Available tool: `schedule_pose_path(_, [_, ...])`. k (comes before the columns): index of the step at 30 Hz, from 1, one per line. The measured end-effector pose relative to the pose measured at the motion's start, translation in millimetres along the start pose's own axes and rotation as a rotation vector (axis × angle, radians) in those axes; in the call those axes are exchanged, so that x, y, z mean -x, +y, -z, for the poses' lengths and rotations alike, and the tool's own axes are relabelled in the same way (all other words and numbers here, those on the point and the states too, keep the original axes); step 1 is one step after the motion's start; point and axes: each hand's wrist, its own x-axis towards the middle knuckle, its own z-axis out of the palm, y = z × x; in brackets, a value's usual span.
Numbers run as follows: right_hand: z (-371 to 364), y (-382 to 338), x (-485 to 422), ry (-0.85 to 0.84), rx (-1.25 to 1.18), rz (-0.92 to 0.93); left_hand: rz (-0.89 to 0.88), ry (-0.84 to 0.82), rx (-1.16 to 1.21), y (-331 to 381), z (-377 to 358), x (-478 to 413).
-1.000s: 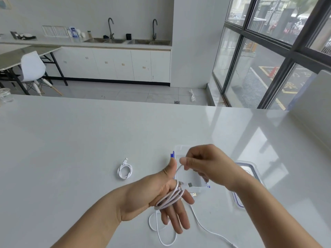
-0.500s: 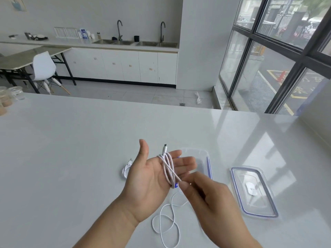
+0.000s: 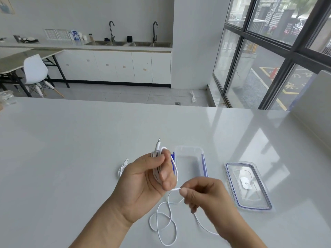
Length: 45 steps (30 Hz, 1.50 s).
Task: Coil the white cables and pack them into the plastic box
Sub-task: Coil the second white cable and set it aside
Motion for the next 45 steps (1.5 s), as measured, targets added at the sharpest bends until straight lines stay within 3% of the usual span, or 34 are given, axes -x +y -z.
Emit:
schedule_pose_path(6, [6,-12,-13,-0.089,-0.679,-0.120,0.112,-0.125,0.032,-11,3,5])
schedule_pose_path(9, [-2,-13,-14,-0.159,-0.823,-0.042,0.133,-0.136,0.039,-14,5,6])
schedule_pose_path(19, [-19,-32,-8,0.063,0.211,0.254,0.196,-0.092,0.039,-20,9,4])
schedule_pose_path(22, [-20,-32,-9,0.113,0.041,0.257,0.206,-0.117,0.010,-16,2,2])
schedule_pose_path(26, [-24,-30,-6,0.086,-0.372,0.170,0.179,0.031,-0.229,-8,-18,1])
schedule_pose_path(29, [-27,-24,-6,0.075,-0.490,0.154,0.182,0.103,-0.318,-3,-30,3])
schedule_pose_path(36, [-24,-16,-10,0.239,-0.404,0.302,0.006,0.412,-0.550,-6,-18,-3])
schedule_pose_path(40, [-16,-23,-14,0.315,-0.231,0.366,-0.017,0.443,-0.799,0,-8,-3])
schedule_pose_path(45, [-13,-16,-12,0.332,-0.068,0.314,0.038,0.501,-0.867,0,-4,-1])
